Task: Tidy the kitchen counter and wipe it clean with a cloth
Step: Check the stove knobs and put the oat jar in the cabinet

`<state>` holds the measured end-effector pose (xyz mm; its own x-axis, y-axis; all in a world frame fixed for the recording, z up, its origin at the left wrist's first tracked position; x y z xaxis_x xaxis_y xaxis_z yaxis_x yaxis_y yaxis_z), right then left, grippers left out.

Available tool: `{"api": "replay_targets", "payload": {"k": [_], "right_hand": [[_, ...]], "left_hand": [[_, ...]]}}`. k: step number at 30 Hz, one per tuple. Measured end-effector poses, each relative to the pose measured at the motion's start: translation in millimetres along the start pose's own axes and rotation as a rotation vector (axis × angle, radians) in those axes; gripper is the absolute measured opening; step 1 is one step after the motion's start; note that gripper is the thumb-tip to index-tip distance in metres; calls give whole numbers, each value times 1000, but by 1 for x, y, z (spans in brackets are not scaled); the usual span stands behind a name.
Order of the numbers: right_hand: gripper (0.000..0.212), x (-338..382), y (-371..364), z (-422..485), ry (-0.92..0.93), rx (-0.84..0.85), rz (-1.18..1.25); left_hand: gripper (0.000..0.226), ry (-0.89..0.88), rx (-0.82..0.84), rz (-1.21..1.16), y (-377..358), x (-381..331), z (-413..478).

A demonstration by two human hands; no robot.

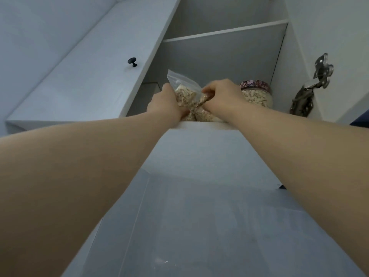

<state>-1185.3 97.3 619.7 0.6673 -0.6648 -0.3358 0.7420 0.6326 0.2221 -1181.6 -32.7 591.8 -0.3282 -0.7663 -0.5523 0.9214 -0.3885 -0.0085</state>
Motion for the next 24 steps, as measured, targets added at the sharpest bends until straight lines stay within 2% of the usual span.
{"api": "replay_targets", "payload": {"k": [4,7,13,16,20,24], "right_hand": [[42,-6,-11,4,-59,110,37],[40,-5,-16,6,-77,199,11],[43,2,-22,5,-44,313,-66],[50,2,-18,-3,-15,197,-7],[49,1,-3,-17,-45,-14,99],[37,2,11,-43,-105,-137,240]], "left_hand": [[41,-26,123,27,-7,13,0],[27,-43,176,69,-11,12,2],[39,-89,333,265,-9,4,-5],[41,-23,282,371,-8,8,-5],[41,-52,379,195,-6,9,-14],[39,-70,319,154,3,2,-33]]}}
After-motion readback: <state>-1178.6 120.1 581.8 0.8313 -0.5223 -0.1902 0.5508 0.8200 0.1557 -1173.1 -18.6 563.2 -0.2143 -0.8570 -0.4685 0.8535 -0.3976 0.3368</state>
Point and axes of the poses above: each hand's wrist, its own z-axis towards the middle knuckle, its own y-axis out of the back of the hand, x = y × z, the point moved 2 cm from there along z, towards the middle knuckle, and after that the axes turned 10 degrees about y, right-handed, at the moved point
